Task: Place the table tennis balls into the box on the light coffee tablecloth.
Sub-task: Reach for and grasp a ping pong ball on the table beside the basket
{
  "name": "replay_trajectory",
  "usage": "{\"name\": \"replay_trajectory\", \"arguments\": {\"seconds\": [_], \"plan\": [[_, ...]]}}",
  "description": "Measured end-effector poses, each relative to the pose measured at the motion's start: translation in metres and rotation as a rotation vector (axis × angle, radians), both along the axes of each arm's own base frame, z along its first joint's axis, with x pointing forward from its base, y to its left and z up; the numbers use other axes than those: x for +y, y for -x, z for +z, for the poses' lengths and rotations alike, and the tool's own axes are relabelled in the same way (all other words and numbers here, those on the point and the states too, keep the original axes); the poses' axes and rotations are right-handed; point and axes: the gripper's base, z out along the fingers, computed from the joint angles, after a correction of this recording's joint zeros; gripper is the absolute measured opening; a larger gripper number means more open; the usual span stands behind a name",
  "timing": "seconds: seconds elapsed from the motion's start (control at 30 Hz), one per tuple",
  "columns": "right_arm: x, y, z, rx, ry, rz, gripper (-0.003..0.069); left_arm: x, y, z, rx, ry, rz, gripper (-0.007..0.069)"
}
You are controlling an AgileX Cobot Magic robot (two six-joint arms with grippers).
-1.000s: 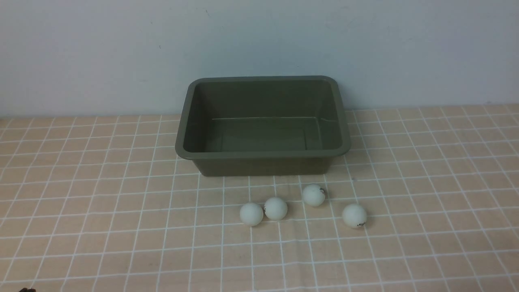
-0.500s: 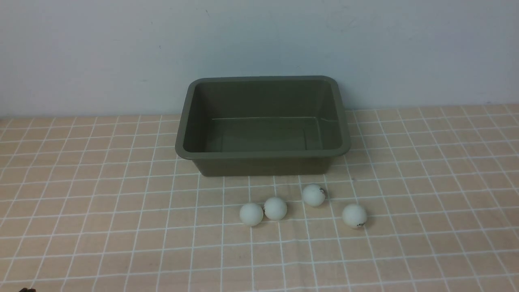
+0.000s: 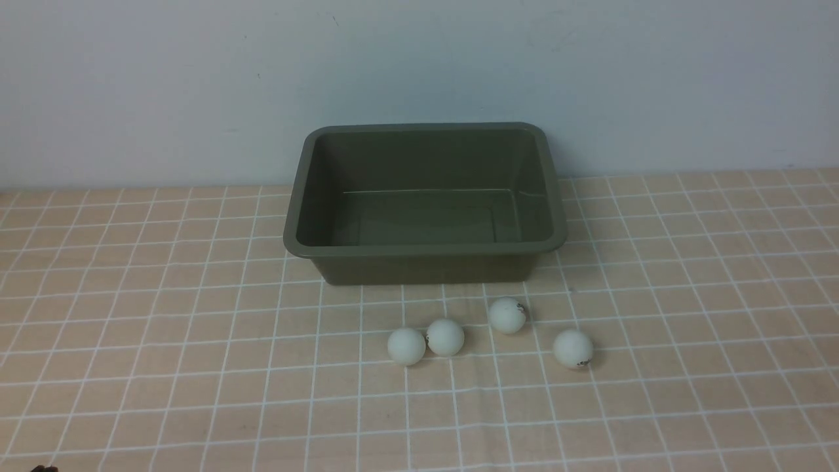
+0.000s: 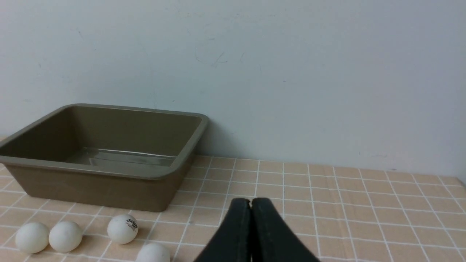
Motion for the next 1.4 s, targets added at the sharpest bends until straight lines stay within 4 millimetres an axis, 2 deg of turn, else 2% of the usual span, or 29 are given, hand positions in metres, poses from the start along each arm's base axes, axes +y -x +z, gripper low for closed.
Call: {"name": "replay_trajectory", "arguments": {"seconds": [0.1,0.27,0.47,0.53,0.73,0.83,0.87,0.9,1.03,1.13,1.17,1.2,1.23,1.27,1.33,1.4], "plan": [[0.001,0.0,0.0,0.001,-0.013,0.005,-0.0018,-0.001,0.0,0.001,-0.005,0.022,0.001,-0.0069],[0.001,0.0,0.0,0.002,-0.029,0.012,-0.0018,-0.006,-0.003,0.015,-0.141,0.359,0.016,-0.0069],[0.002,0.0,0.0,0.002,-0.037,0.015,-0.0018,-0.003,-0.004,0.033,-0.315,0.675,0.053,-0.0069],[0.002,0.0,0.0,0.002,-0.037,0.015,-0.0018,-0.004,-0.004,0.036,-0.306,0.713,0.045,-0.0069],[0.002,0.0,0.0,0.002,-0.029,0.016,-0.0018,-0.017,0.002,0.078,-0.151,0.61,-0.098,-0.0069],[0.002,0.0,0.0,0.001,-0.005,0.018,-0.0018,-0.028,-0.006,0.113,0.04,0.448,-0.208,-0.0069],[0.002,0.0,0.0,0.002,-0.002,0.018,-0.0018,-0.029,-0.007,0.114,0.052,0.438,-0.214,-0.0069],[0.002,0.0,0.0,0.003,0.0,0.019,-0.0018,-0.031,-0.011,0.121,0.098,0.398,-0.235,-0.0069],[0.002,0.0,-0.001,0.004,0.016,0.021,-0.0018,-0.043,-0.048,0.142,0.291,0.179,-0.347,-0.0069],[0.002,0.0,-0.001,0.004,0.018,0.021,-0.0018,-0.05,-0.083,0.138,0.365,0.107,-0.388,-0.0069],[0.002,0.0,-0.001,0.004,0.018,0.021,-0.0018,-0.051,-0.085,0.138,0.367,0.109,-0.388,-0.0069],[0.002,0.0,-0.001,0.004,0.018,0.021,-0.0018,-0.055,-0.104,0.133,0.403,0.128,-0.389,-0.0067],[0.002,0.0,-0.001,0.004,0.018,0.021,-0.0018,-0.056,-0.108,0.13,0.421,0.135,-0.388,-0.0066],[0.002,0.0,-0.001,0.004,0.018,0.021,-0.0018,-0.061,-0.127,0.124,0.461,0.124,-0.402,-0.0056],[0.002,0.0,-0.001,0.005,0.019,0.021,-0.0018,-0.067,-0.152,0.114,0.529,0.066,-0.454,-0.0025],[0.002,0.0,-0.001,0.005,0.021,0.021,-0.0018,-0.069,-0.162,0.111,0.554,0.036,-0.486,-0.0001]]}}
